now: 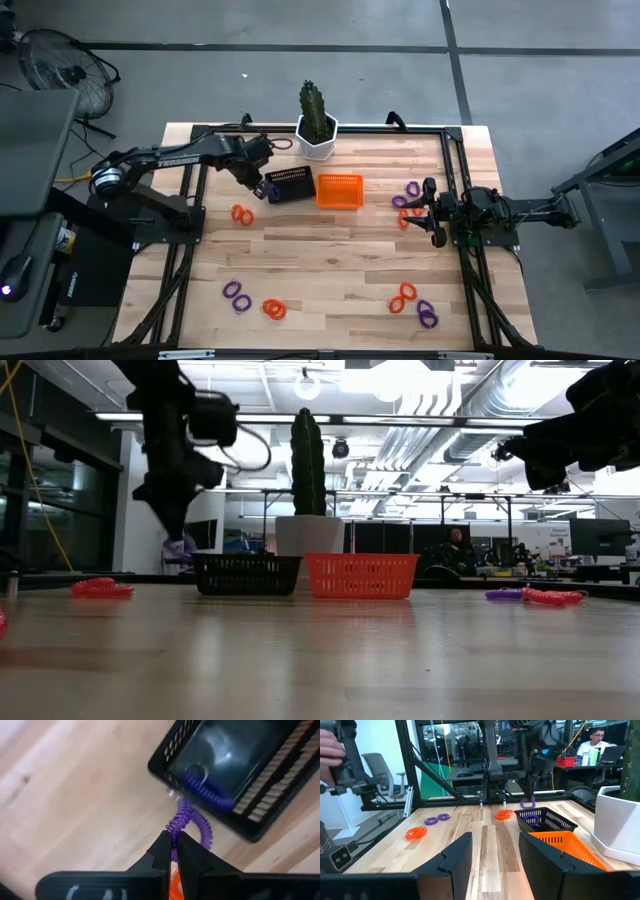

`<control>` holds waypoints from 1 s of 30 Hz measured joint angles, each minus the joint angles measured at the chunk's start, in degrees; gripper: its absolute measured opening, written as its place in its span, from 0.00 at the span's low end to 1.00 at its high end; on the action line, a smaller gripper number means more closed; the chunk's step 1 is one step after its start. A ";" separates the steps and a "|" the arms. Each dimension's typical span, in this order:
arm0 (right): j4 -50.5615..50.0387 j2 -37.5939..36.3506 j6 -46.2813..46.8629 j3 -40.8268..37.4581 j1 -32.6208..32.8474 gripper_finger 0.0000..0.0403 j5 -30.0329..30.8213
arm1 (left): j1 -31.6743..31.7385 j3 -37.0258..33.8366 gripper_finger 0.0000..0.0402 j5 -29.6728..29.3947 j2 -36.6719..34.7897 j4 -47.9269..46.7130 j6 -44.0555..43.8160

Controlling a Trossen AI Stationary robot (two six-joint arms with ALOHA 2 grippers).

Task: Sort spring keychains
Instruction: Put the purple spring keychain in the black bin

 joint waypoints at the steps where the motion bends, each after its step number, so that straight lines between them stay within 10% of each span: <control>1: -0.01 0.01 0.01 -0.01 0.00 0.39 -0.01 | 0.00 0.64 0.03 -0.12 -0.21 -0.91 -0.02; 30: 0.08 0.00 0.00 0.00 0.01 0.39 -0.01 | -3.91 7.28 0.11 -1.52 13.28 9.22 5.36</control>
